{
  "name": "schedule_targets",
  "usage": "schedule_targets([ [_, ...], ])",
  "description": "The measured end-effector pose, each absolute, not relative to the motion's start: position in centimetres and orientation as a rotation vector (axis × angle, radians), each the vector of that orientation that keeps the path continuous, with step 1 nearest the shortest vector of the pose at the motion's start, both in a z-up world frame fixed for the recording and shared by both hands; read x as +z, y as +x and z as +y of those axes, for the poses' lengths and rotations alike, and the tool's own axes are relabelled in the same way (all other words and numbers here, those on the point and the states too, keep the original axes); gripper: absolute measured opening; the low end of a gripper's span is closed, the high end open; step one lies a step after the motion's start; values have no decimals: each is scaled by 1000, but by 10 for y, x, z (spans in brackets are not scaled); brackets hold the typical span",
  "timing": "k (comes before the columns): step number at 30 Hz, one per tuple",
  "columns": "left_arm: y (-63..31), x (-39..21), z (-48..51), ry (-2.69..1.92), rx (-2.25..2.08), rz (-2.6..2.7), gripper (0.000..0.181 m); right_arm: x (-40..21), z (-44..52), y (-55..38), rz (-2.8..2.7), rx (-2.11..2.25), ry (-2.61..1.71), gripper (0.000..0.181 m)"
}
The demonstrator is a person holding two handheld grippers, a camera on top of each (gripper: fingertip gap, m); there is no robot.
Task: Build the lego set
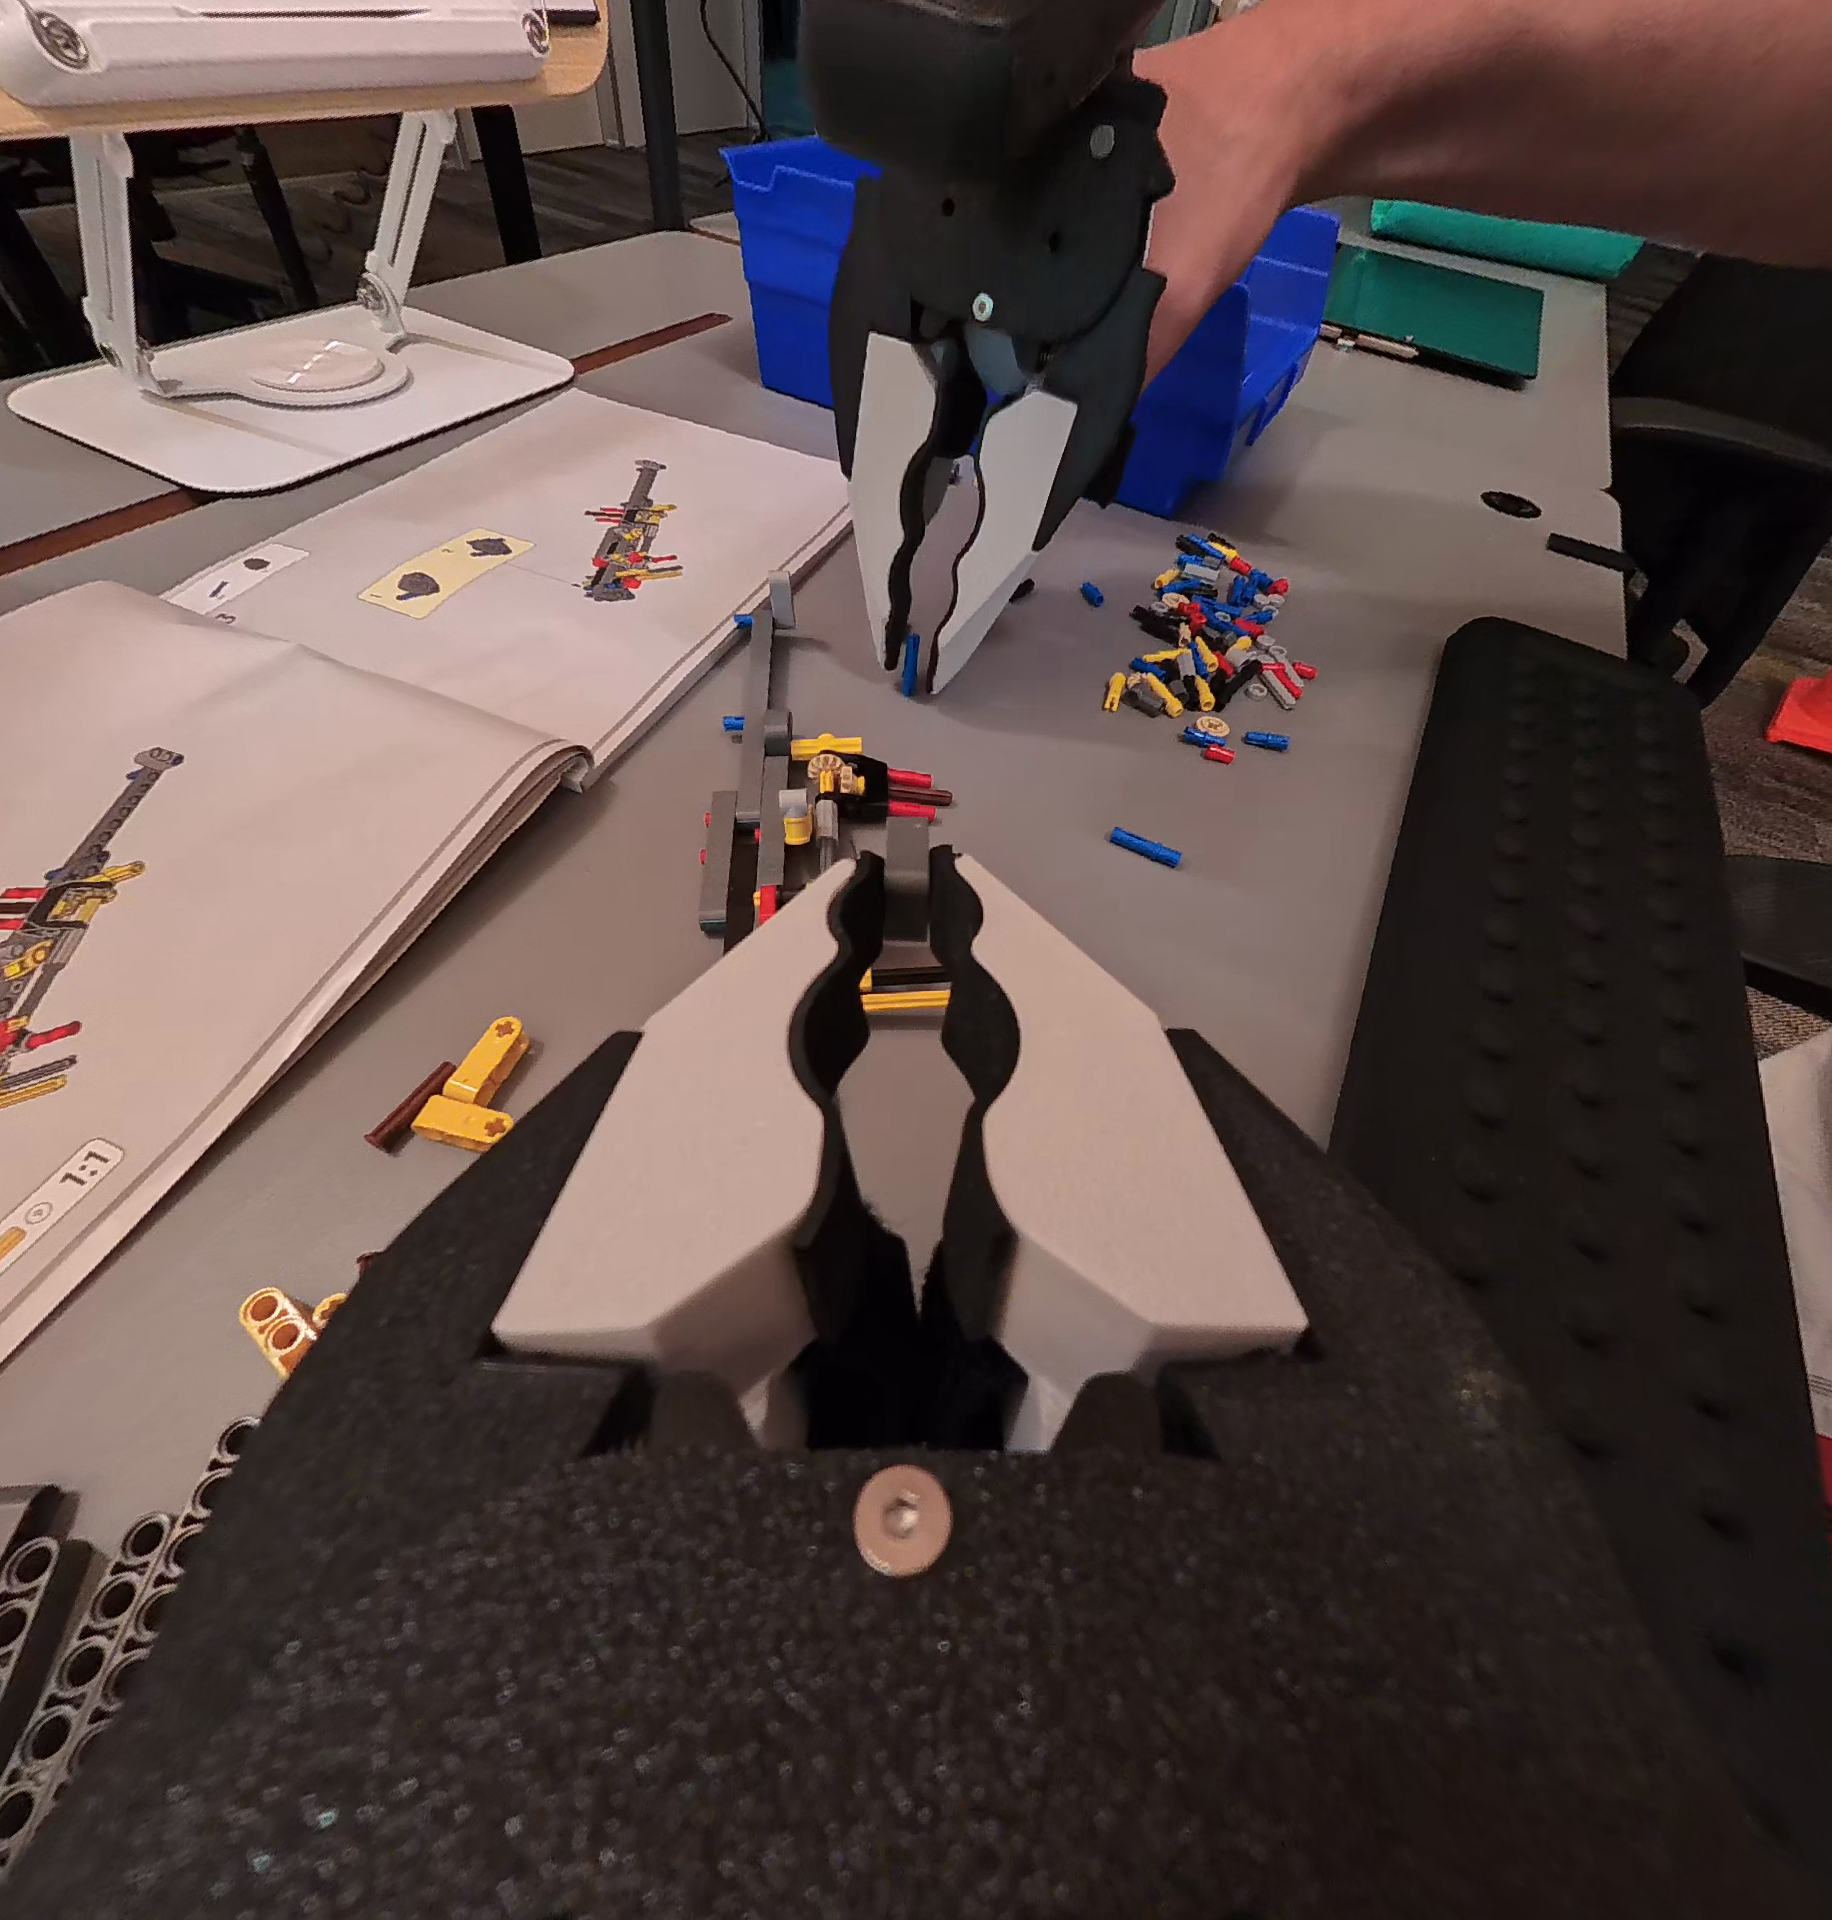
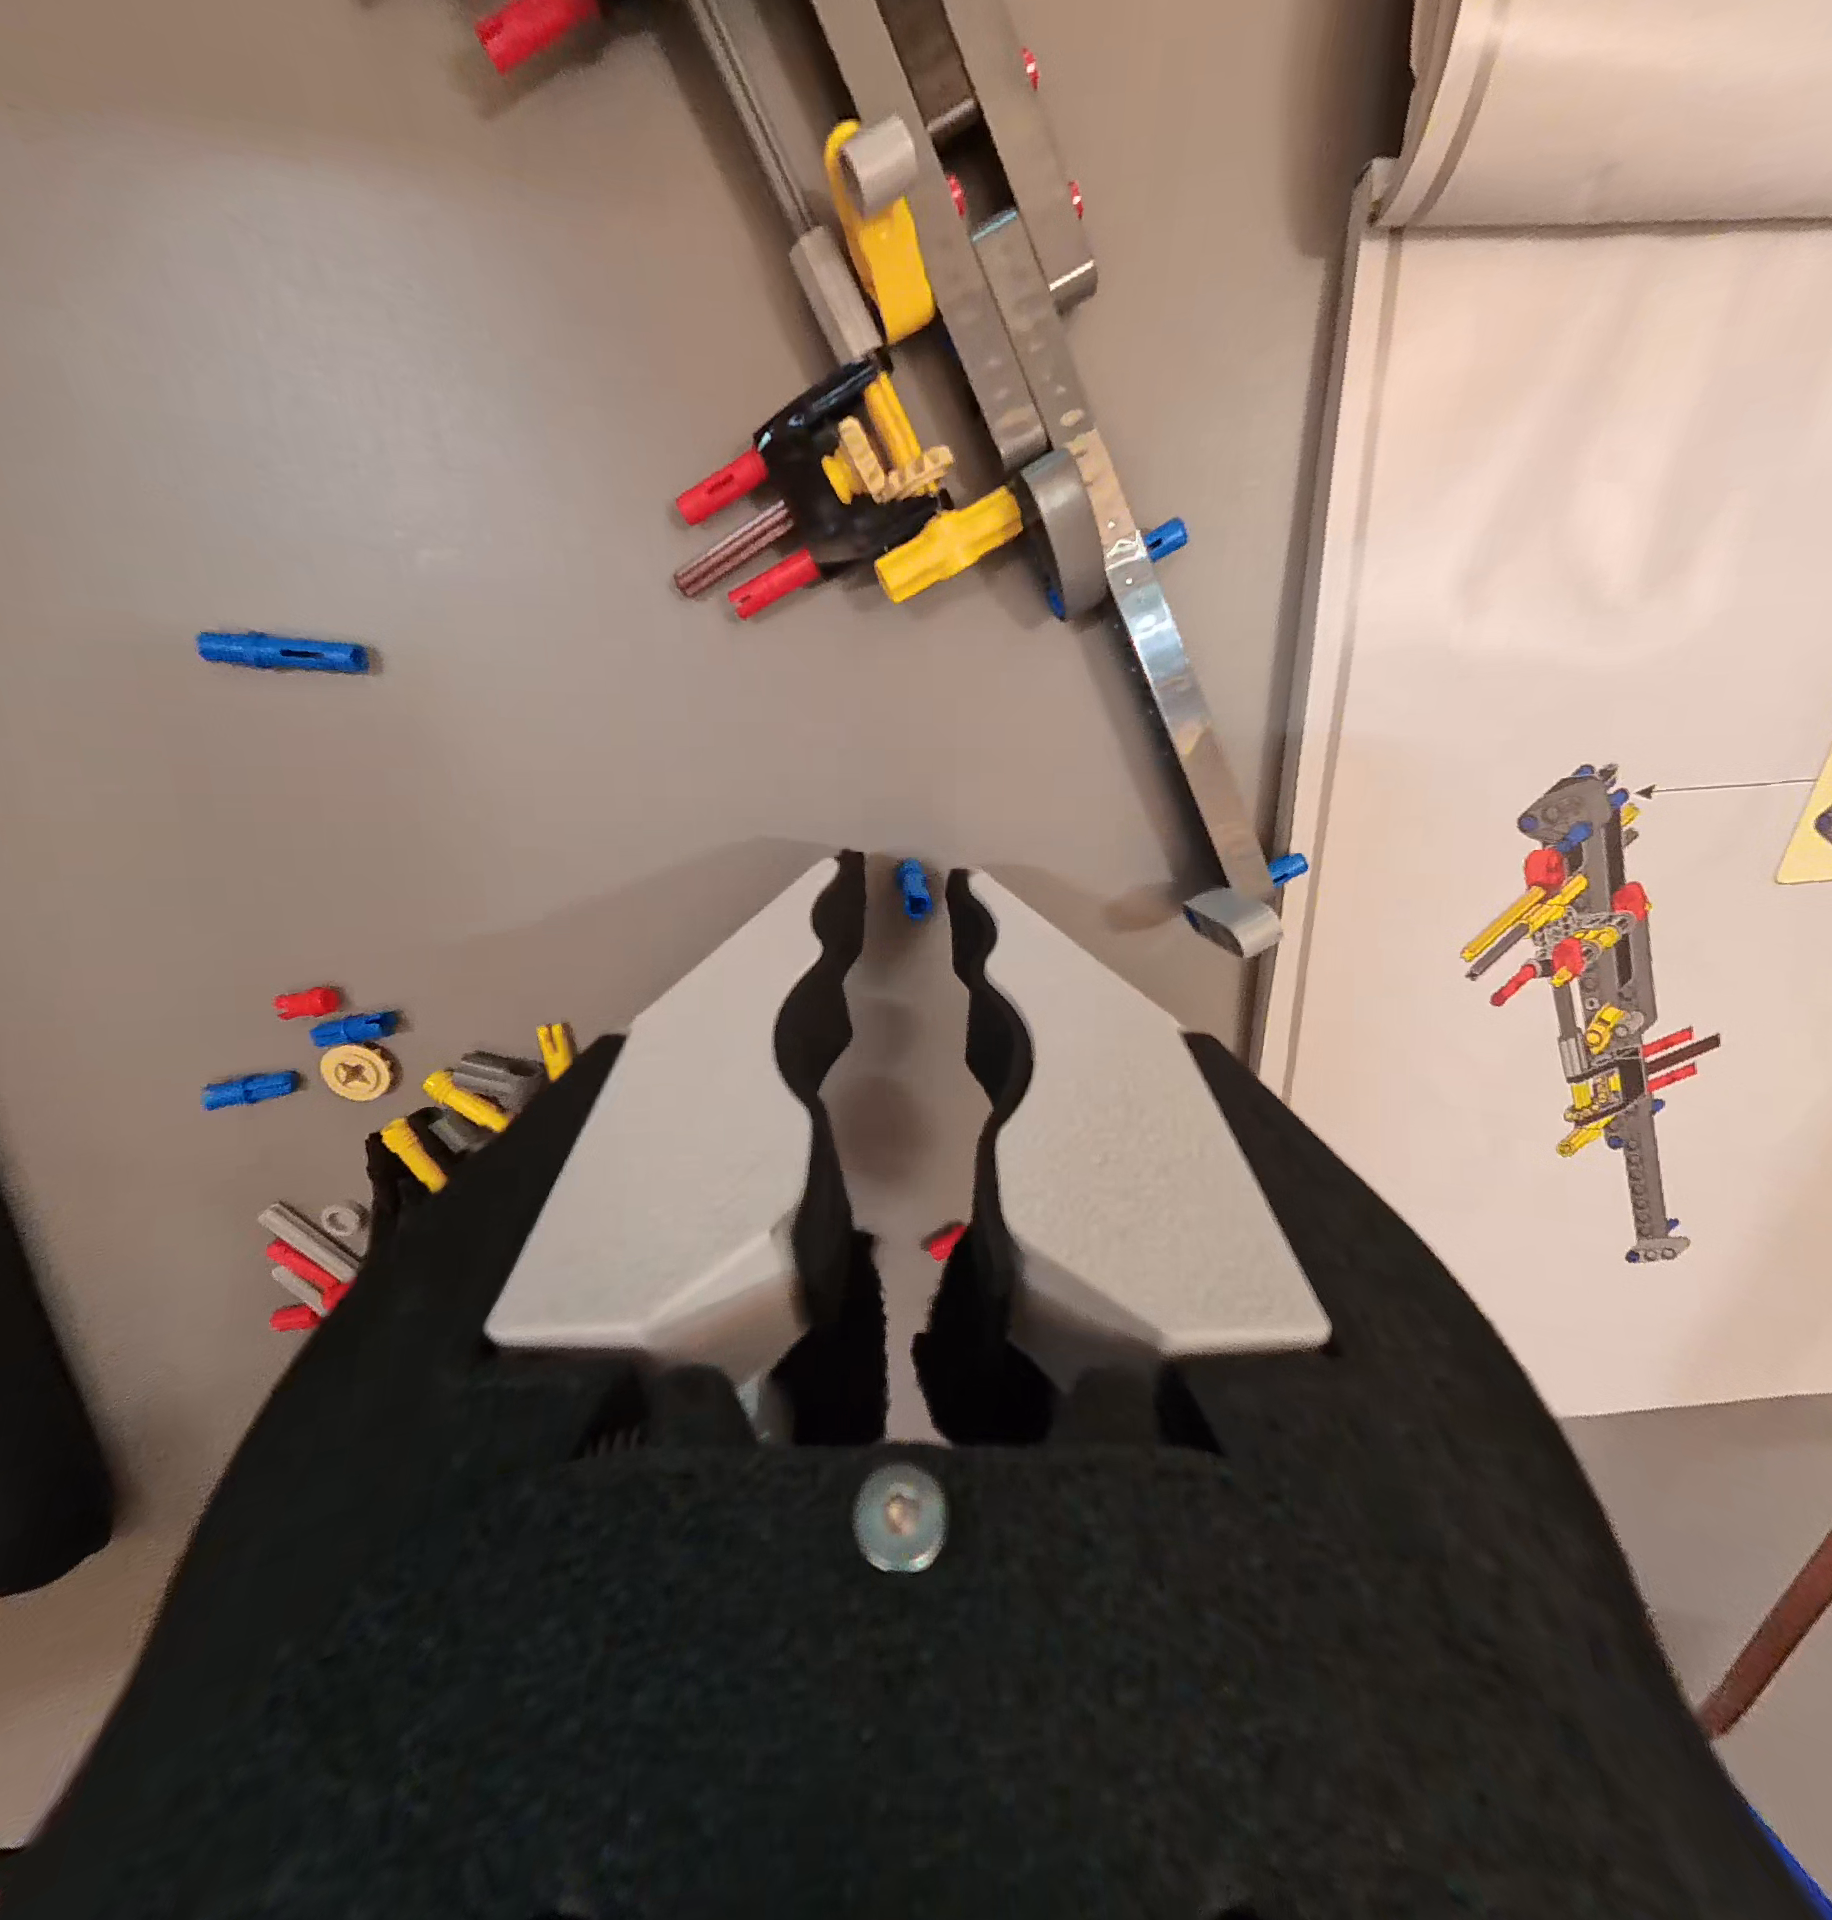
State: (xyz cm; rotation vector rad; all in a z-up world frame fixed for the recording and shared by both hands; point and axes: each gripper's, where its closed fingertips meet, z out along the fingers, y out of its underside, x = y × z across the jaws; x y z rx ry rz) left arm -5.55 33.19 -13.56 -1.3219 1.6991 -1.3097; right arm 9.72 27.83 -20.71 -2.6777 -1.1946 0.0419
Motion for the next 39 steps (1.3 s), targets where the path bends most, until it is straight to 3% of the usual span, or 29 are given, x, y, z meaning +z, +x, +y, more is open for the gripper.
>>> schedule_targets([
  [18,-55,-137,332,-1327,-1308,1702,7,-204,281,94,-1188,39,-2664,4],
  [22,-55,-132,338,-1358,-1353,1651,7,-166,303,51,-1157,55,-2466,4],
  [27,-58,-115,345,-1431,-1593,1519,7,-90,341,-36,-1037,-171,-2050,4],
  [32,-61,-103,353,-1521,-1858,1379,7,-97,343,-53,-1006,-465,-1955,4],
  [39,-61,-108,346,-1492,-1782,1457,7,-106,344,-59,-1038,-554,-1931,4],
])
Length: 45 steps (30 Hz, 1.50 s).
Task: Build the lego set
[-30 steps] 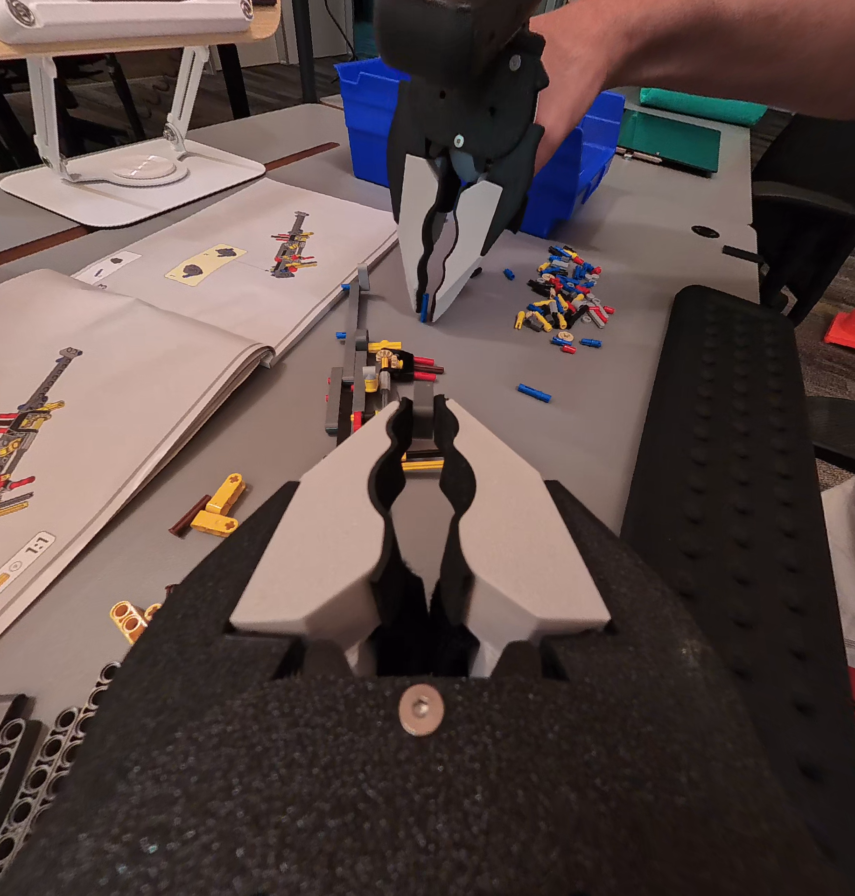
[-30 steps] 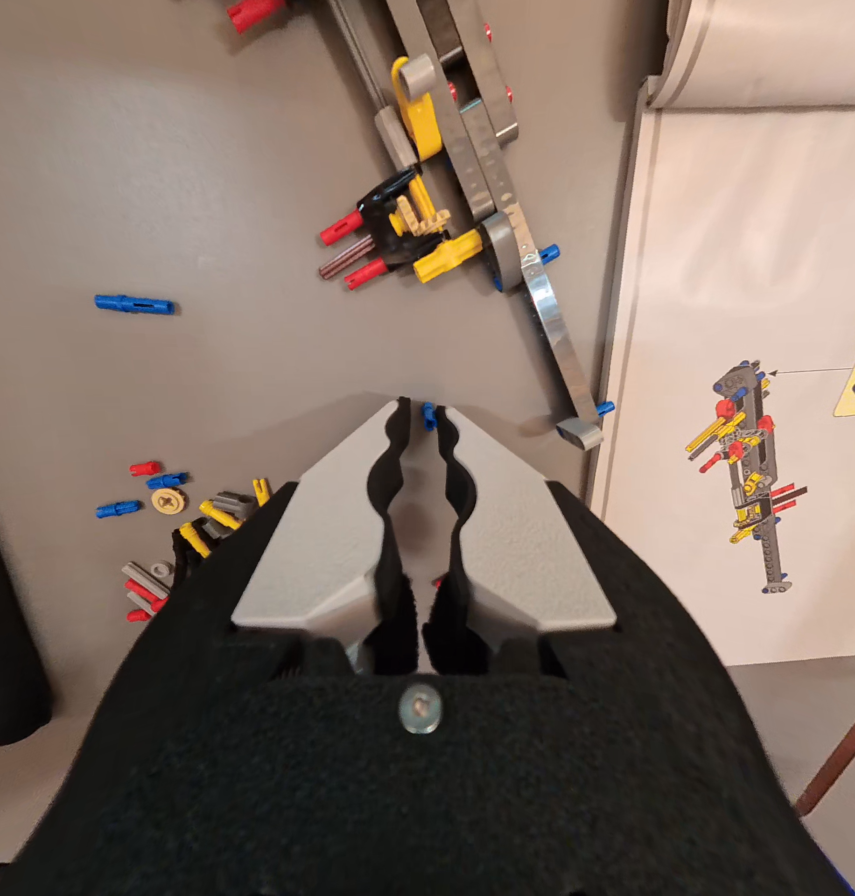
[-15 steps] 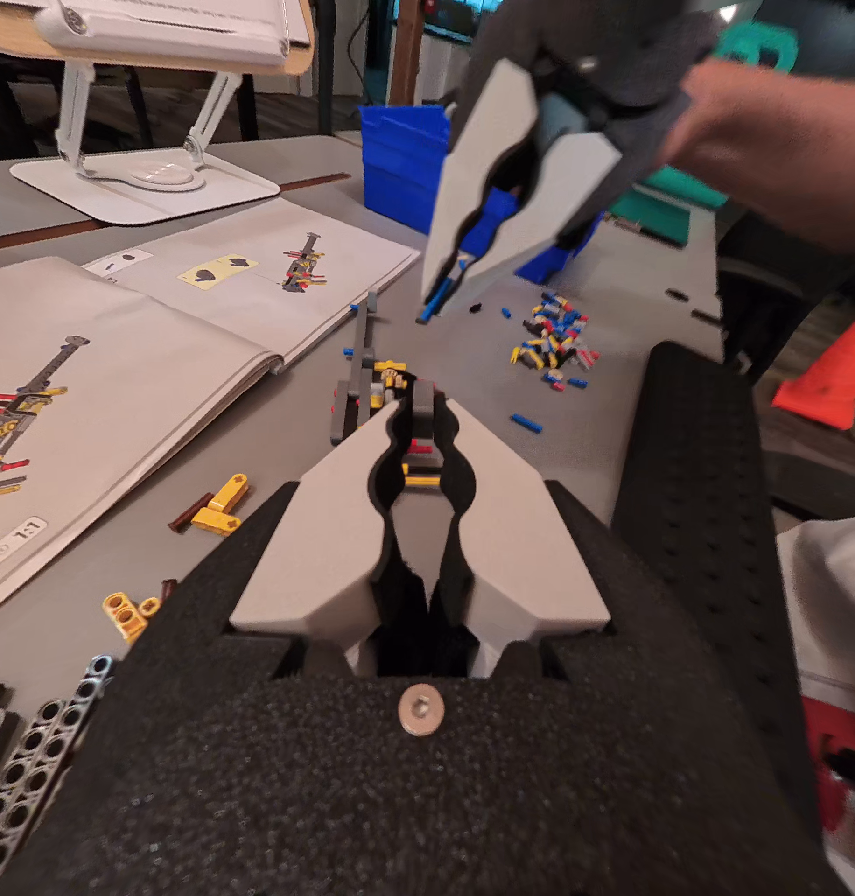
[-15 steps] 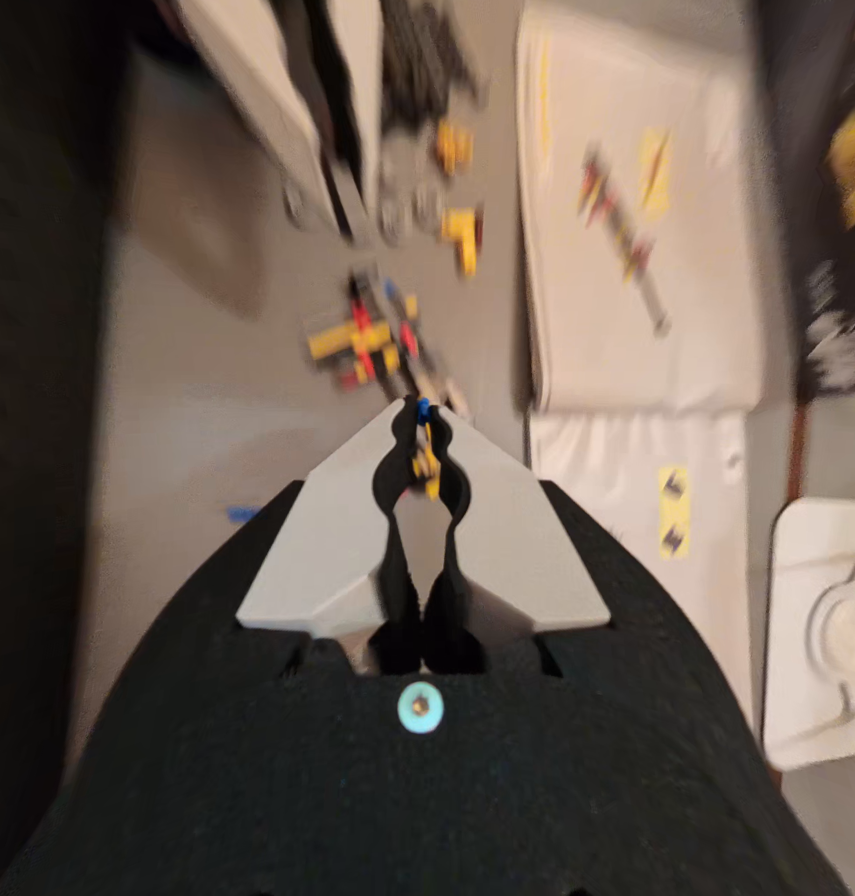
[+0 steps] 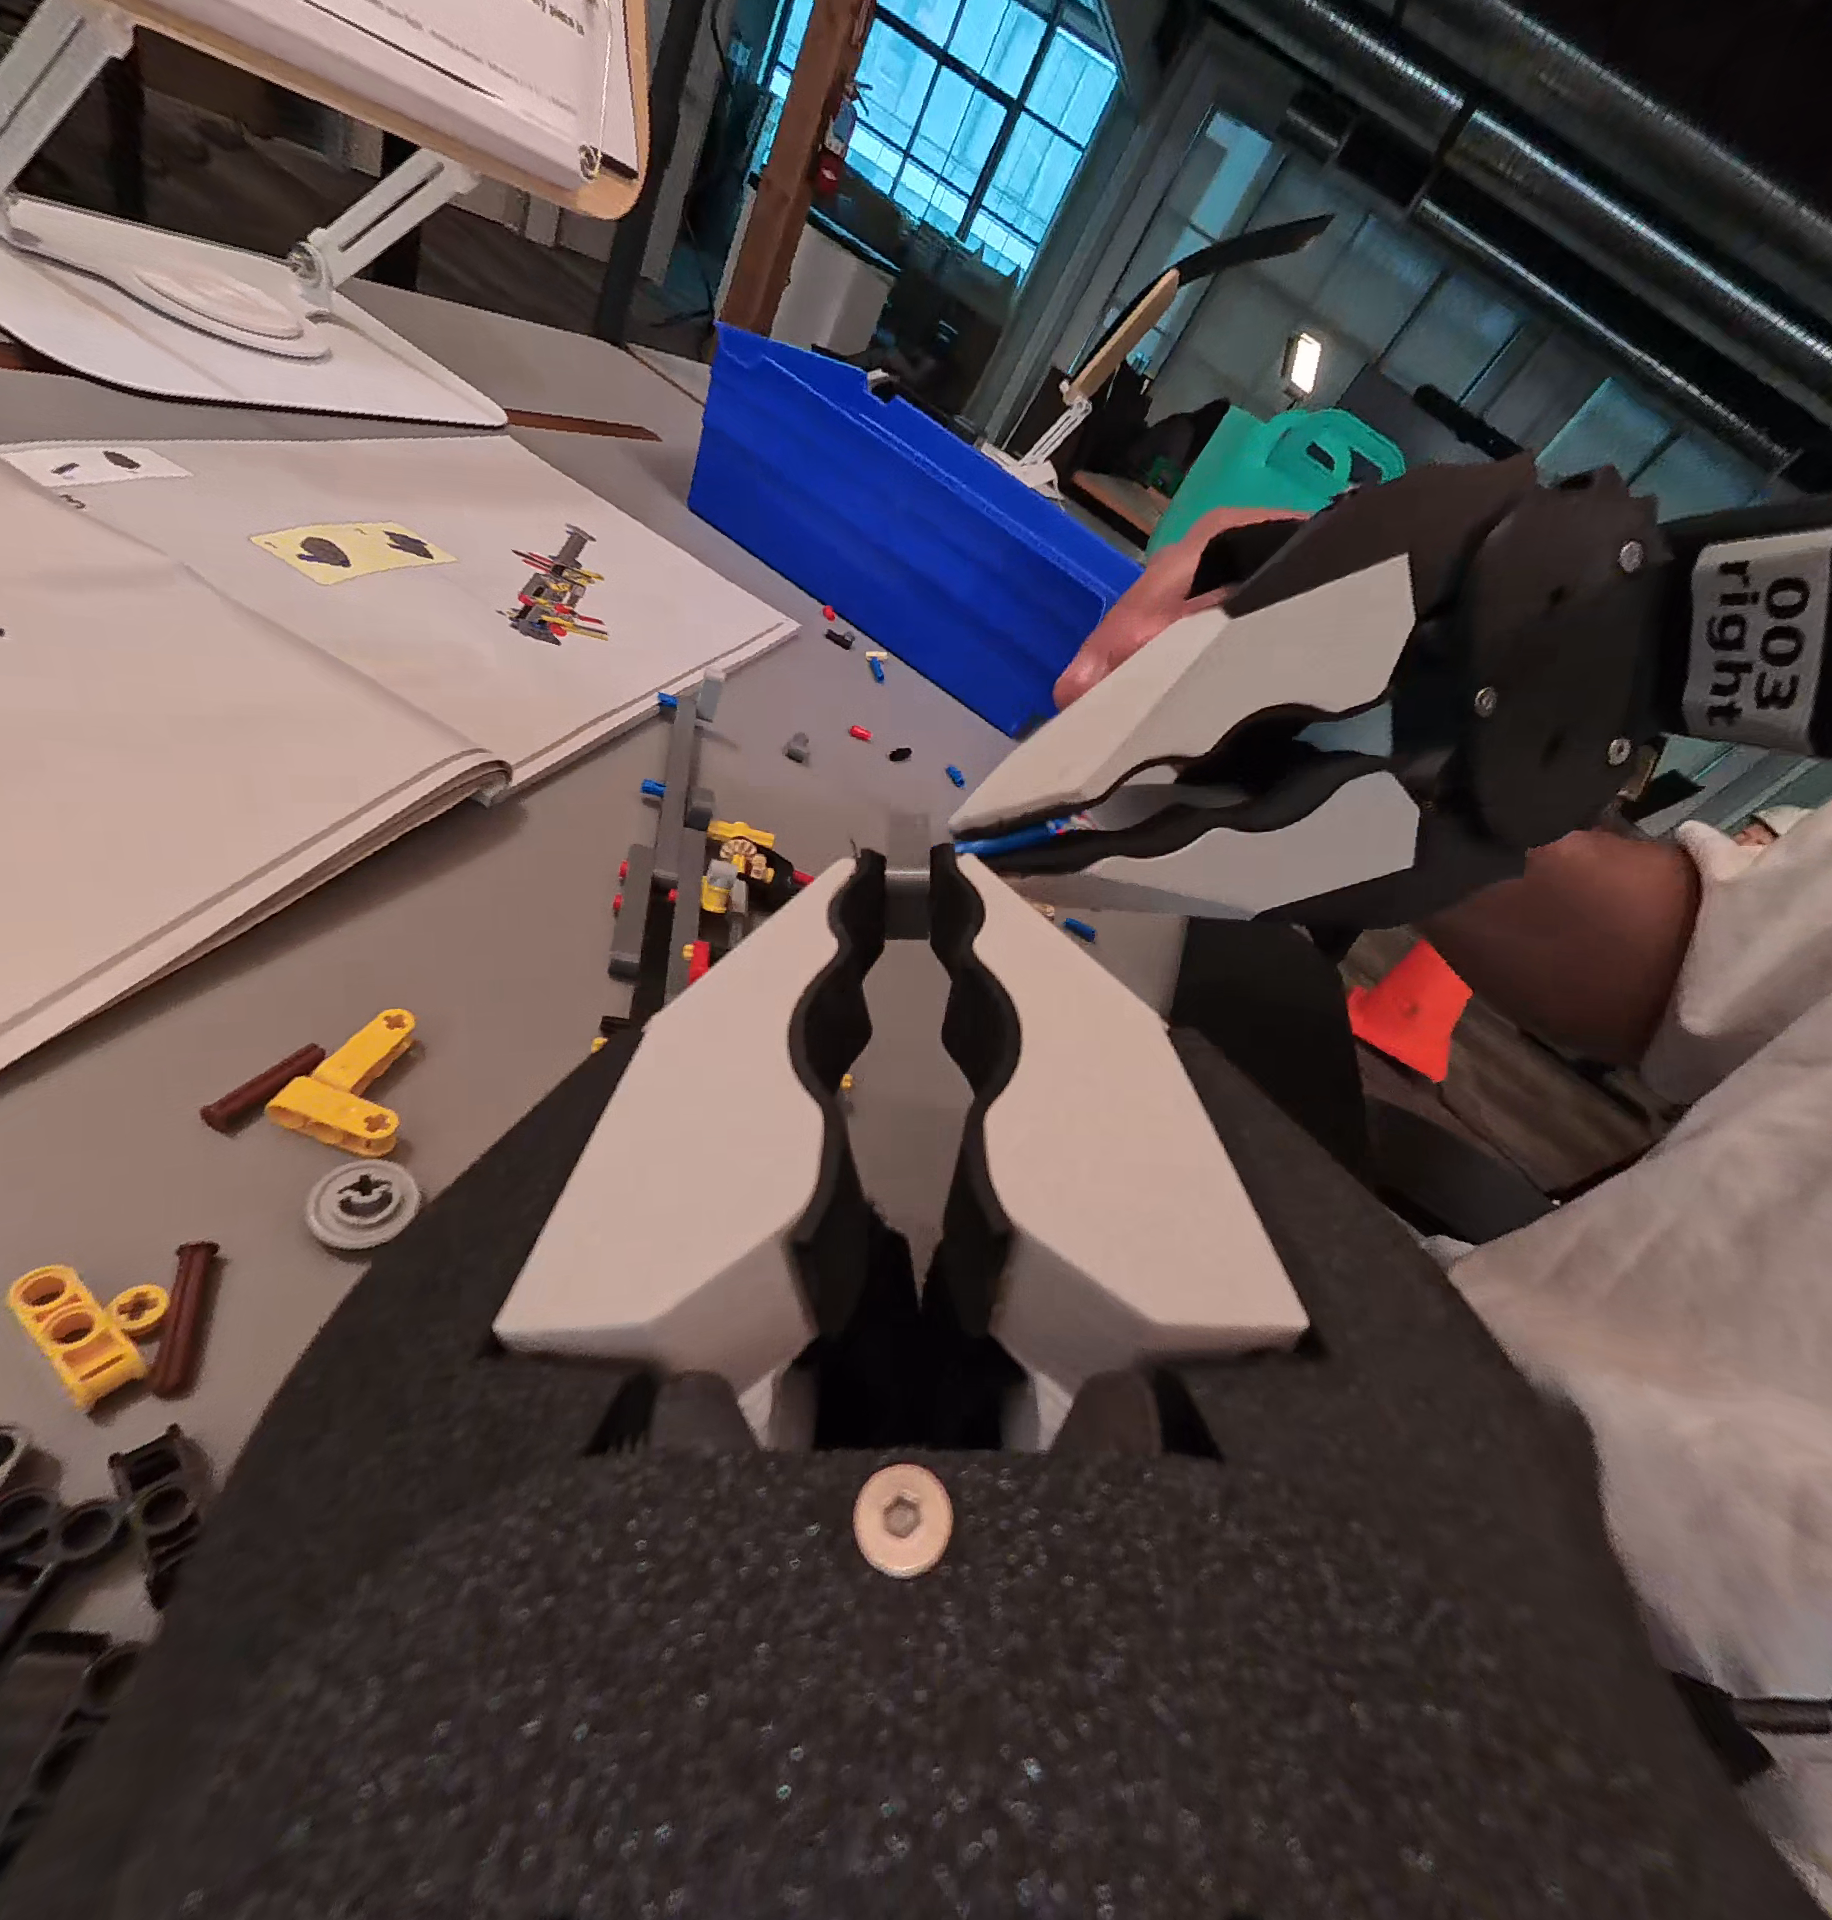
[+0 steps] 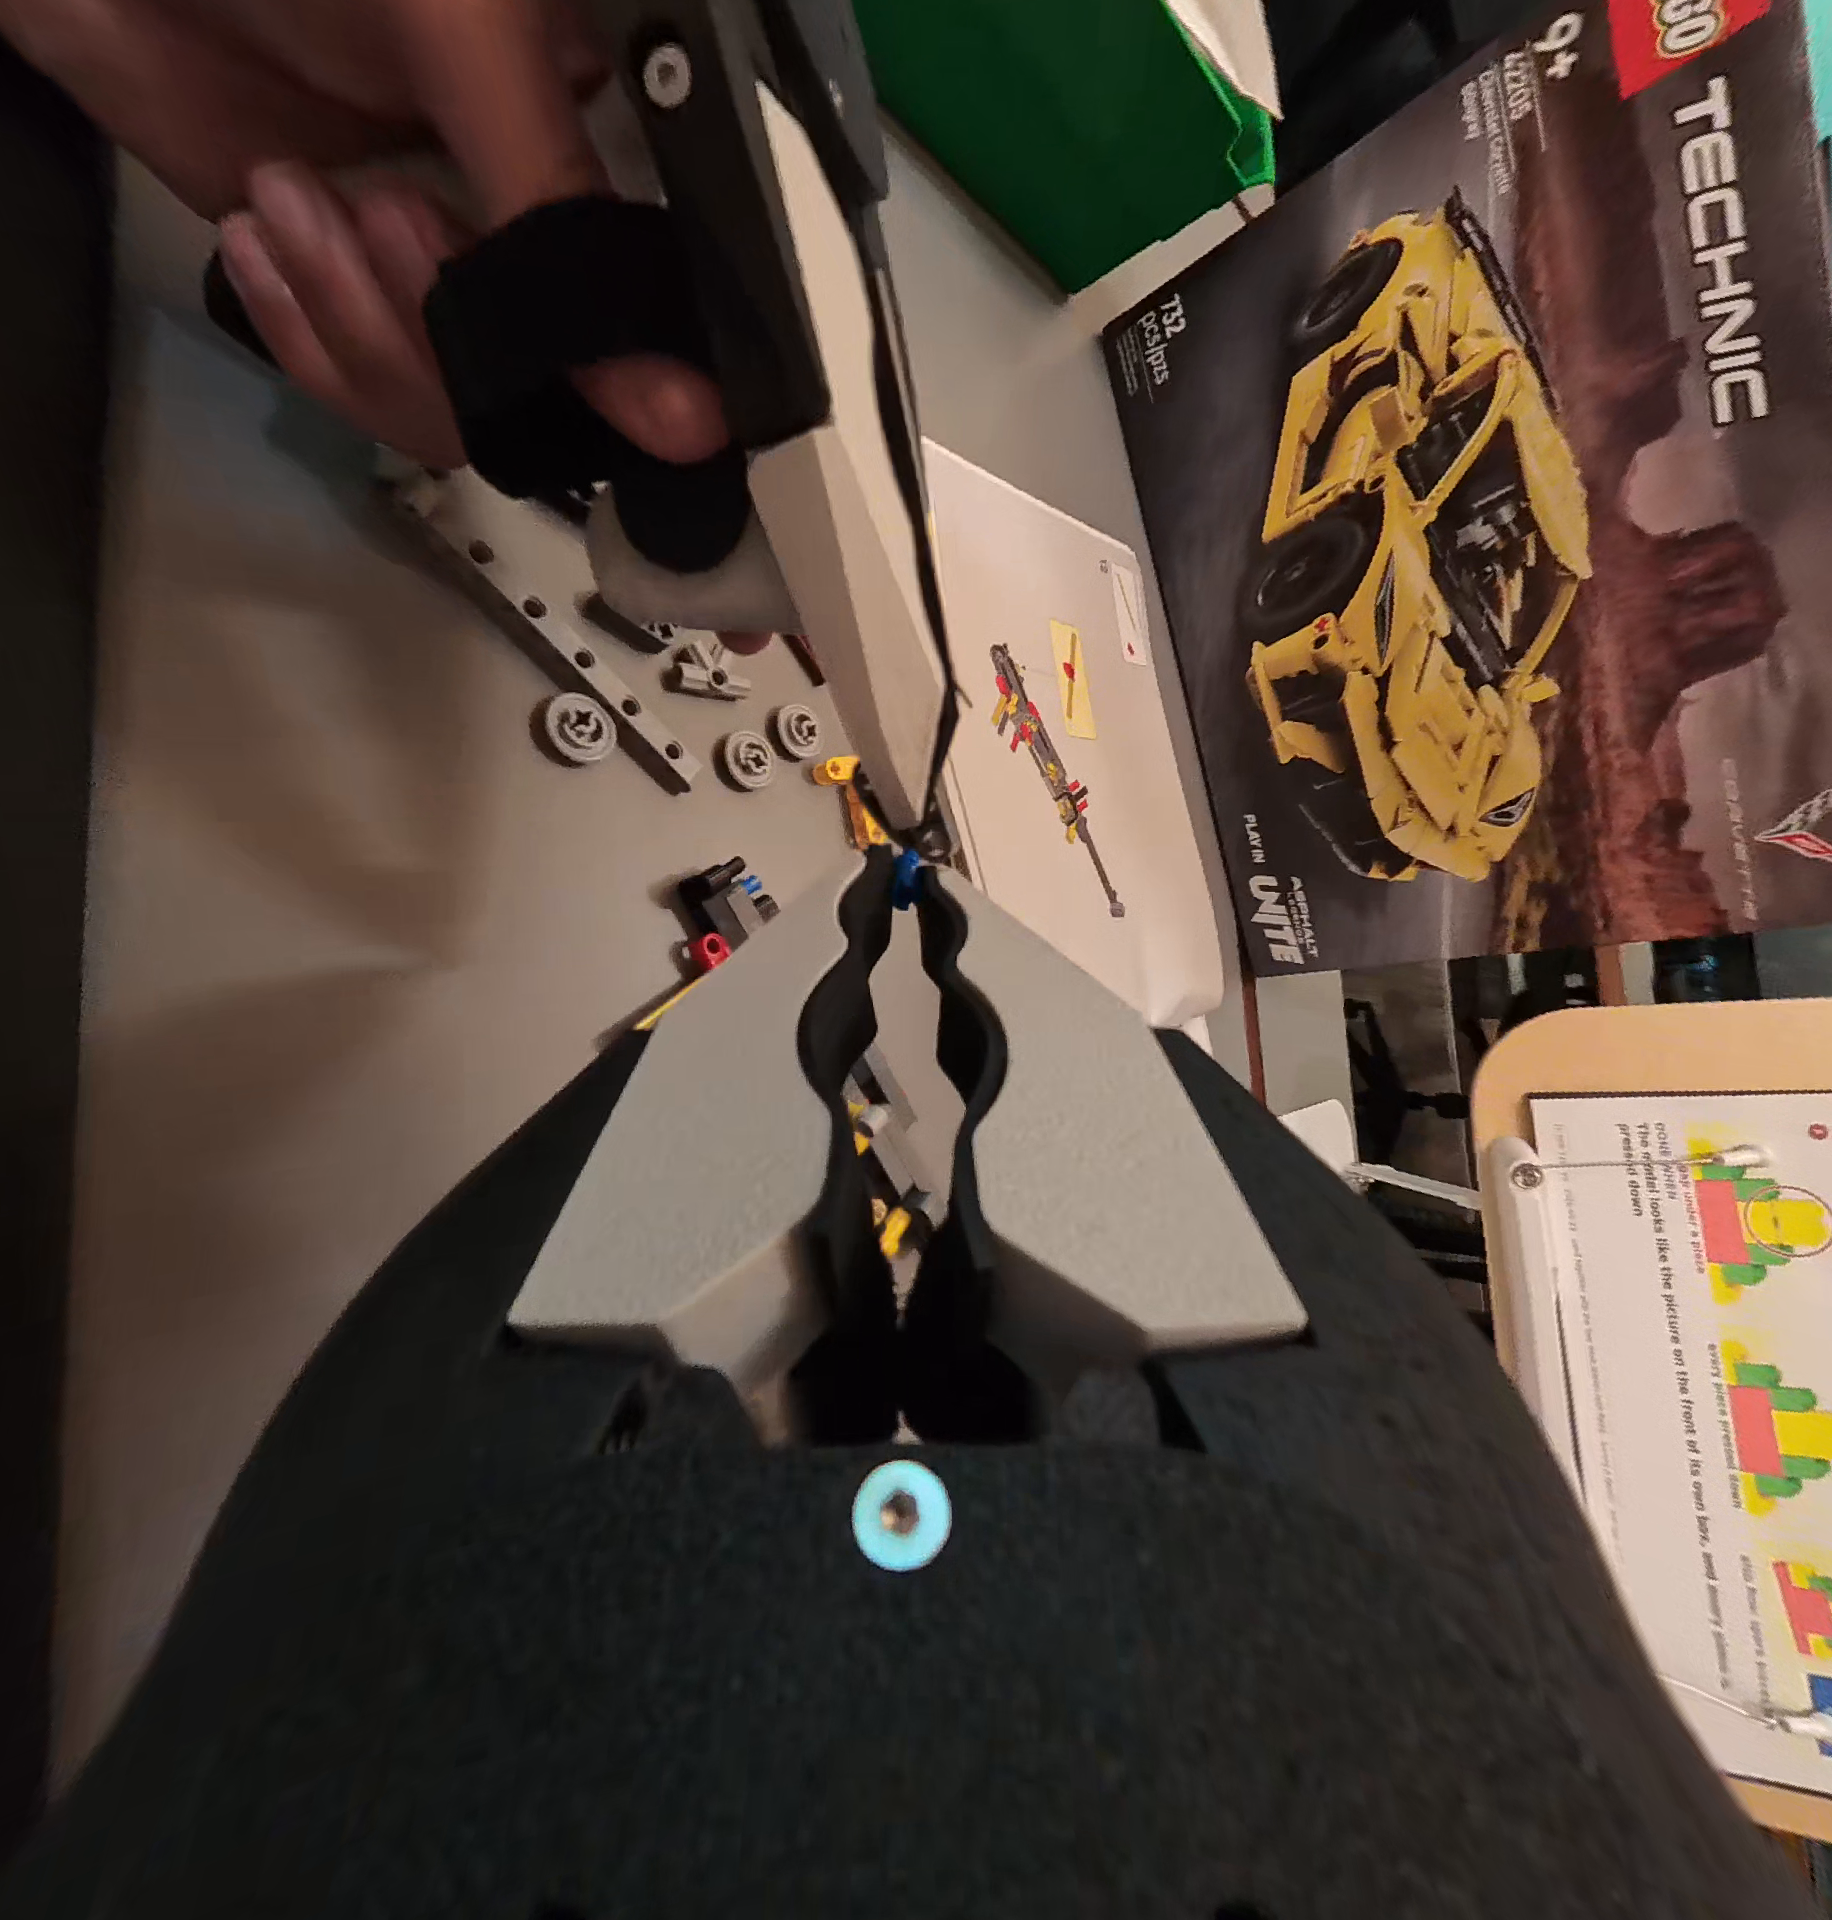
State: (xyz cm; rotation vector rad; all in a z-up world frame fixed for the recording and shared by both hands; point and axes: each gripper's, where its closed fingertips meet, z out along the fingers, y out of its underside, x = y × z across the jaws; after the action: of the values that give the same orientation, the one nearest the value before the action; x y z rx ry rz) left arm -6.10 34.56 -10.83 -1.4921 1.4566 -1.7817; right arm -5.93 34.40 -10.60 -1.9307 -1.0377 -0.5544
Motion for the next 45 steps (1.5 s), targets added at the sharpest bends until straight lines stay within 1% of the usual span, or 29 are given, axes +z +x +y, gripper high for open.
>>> schedule_targets([
  [26,-60,-112,343,-1526,-1804,1470,7,-102,347,-58,-1077,-636,-1895,4],
  [45,-60,-112,342,-1530,-1806,1472,7,-107,343,-58,-1070,-589,-1938,4],
])
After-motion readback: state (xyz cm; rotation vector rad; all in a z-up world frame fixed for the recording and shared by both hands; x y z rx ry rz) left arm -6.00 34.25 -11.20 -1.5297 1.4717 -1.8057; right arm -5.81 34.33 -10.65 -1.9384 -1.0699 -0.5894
